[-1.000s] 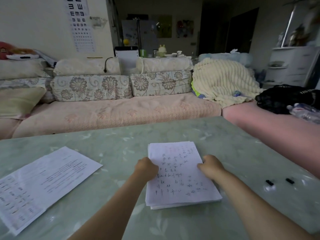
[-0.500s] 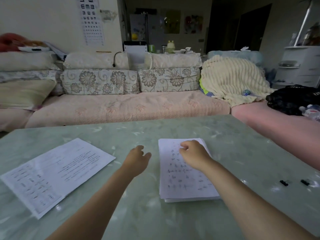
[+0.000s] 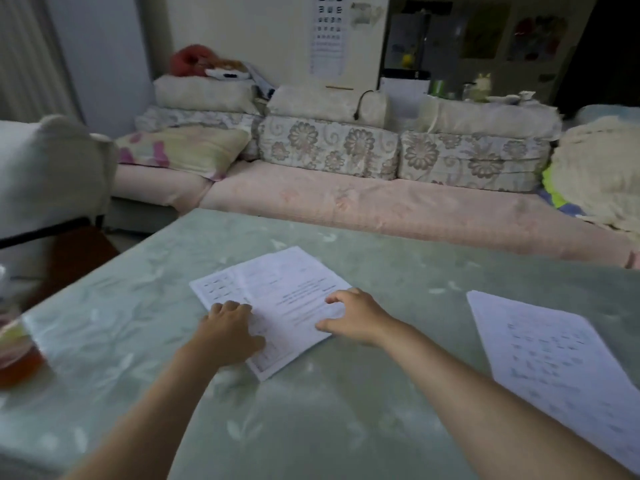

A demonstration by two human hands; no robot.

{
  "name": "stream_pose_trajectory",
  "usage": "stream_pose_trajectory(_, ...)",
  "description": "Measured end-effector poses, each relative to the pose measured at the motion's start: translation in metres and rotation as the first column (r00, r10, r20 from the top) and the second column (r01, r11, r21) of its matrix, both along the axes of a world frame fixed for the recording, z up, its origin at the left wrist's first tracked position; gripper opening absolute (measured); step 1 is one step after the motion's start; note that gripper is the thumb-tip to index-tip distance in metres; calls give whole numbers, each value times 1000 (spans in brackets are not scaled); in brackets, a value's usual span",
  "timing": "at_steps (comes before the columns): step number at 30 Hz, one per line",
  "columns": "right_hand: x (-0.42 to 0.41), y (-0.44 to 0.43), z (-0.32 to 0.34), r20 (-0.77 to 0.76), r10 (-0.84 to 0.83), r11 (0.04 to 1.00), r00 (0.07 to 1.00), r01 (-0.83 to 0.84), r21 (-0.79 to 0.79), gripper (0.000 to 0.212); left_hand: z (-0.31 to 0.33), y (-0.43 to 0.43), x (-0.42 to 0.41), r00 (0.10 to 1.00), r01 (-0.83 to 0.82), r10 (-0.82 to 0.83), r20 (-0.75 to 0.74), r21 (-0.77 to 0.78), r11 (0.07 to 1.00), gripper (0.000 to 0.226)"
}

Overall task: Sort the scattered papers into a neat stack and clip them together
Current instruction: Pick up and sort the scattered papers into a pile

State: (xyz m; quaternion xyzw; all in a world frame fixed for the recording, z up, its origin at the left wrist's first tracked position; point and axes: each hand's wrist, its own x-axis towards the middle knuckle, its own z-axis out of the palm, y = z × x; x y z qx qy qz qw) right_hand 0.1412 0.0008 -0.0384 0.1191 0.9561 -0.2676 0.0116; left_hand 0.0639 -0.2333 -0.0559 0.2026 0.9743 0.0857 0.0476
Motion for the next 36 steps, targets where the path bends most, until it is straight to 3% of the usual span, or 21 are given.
stream_pose_trajectory(4, -26, -53, -15, 204, 233, 955, 951, -264, 138, 117, -10, -41, -19, 968, 80, -73, 239, -22, 997, 132)
stream_pose_trajectory(6, -34, -69, -28, 258, 265, 920, 929, -323, 221, 131, -15, -48, -19, 977, 104, -100, 187, -9, 995, 136)
stream_pose_trajectory(9, -39, -75, -37, 237, 262, 920, 936, -316, 230, 136, -19, -47, -24, 992, 108, -110, 68, 32, 994, 132)
stream_pose_trajectory(15, -35, -75, -23, 159, 244, 935, 956, -276, 222, 105, -22, -30, -24, 990, -4, 20, -139, 115, 993, 90)
stream_pose_trajectory(19, -31, -60, -21, 3, 176, 975, 984, -175, 135, 64, -17, -17, -19, 975, -29, 60, -215, 144, 989, 100)
stream_pose_trajectory(22, -27, -48, -20, -93, 183, 976, 979, -170, 135, 43, -15, -11, -18, 965, -76, 134, -223, 250, 965, 94)
stream_pose_trajectory(24, -23, -42, -19, -127, 194, 976, 973, -179, 126, 51, -10, -7, -15, 959, -184, 260, -109, 457, 870, 93)
stream_pose_trajectory(26, -17, -36, -15, -107, 186, 978, 977, -173, 117, 68, -1, -4, -9, 923, -376, 329, 199, 642, 668, 84)
stream_pose_trajectory(28, -12, -31, -13, -131, 190, 978, 973, -176, 112, 76, 10, -2, -3, 841, -541, 283, 461, 727, 422, 54)
stream_pose_trajectory(30, -8, -29, -12, -158, 226, 970, 961, -208, 125, 72, 17, -2, 3, 788, -616, 171, 591, 752, 236, 22)
stream_pose_trajectory(32, -2, -31, -12, -107, 290, 952, 951, -275, 136, 72, 19, -2, 3, 733, -674, 50, 678, 715, 187, 16)
stream_pose_trajectory(36, 17, -47, -10, 64, 450, 883, 891, -455, 118, 76, 18, -6, 2, 680, -704, 64, 730, 626, 334, 15)
